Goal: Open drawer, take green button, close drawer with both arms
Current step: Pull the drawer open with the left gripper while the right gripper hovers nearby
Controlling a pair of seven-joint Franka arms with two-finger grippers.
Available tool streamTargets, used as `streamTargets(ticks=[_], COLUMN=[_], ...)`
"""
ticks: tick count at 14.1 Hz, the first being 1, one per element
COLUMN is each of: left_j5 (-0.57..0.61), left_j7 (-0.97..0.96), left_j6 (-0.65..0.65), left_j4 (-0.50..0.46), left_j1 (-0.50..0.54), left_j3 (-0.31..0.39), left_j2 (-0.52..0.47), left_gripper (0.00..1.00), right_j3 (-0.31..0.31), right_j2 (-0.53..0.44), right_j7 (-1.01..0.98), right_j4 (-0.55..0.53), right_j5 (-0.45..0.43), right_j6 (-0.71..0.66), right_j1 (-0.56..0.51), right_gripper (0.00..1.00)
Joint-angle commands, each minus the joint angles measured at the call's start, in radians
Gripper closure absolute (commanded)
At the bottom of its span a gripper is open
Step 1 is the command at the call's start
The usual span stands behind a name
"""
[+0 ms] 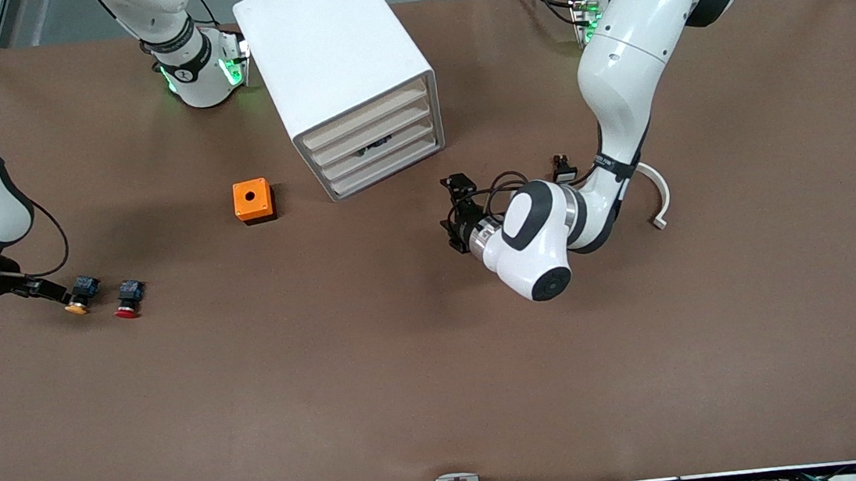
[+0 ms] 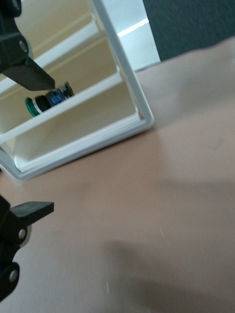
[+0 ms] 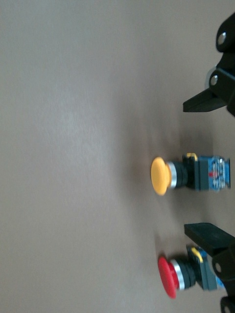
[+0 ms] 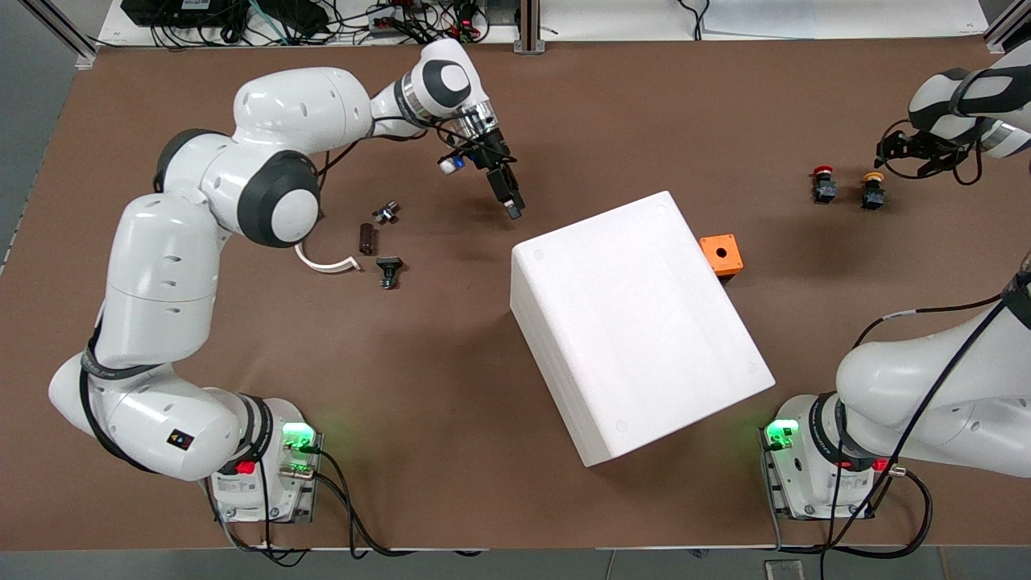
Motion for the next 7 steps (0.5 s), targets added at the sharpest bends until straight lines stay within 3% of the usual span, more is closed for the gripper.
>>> streamTargets(ticks=[1, 7], left_j5=[-0.057, -0.112], left_j7=[-0.062, -0.101], left_j6=[-0.056, -0.143], left_j4=[0.023, 0.009], left_j1=[-0.028, -0.050], left_j3=[0.006, 0.006], left_j2=[0.020, 0.071], left_gripper=[0.00, 0.00], right_j3=[-0.001, -0.001], right_j2=[-0.012, -0.012], right_j7=[0.016, 0.081], right_j4=[-0.029, -0.049], right_j5=[0.051, 0.060], right_j6=[0.010, 0.016], right_j1=[0.026, 0.071], right_gripper=[0.00, 0.00])
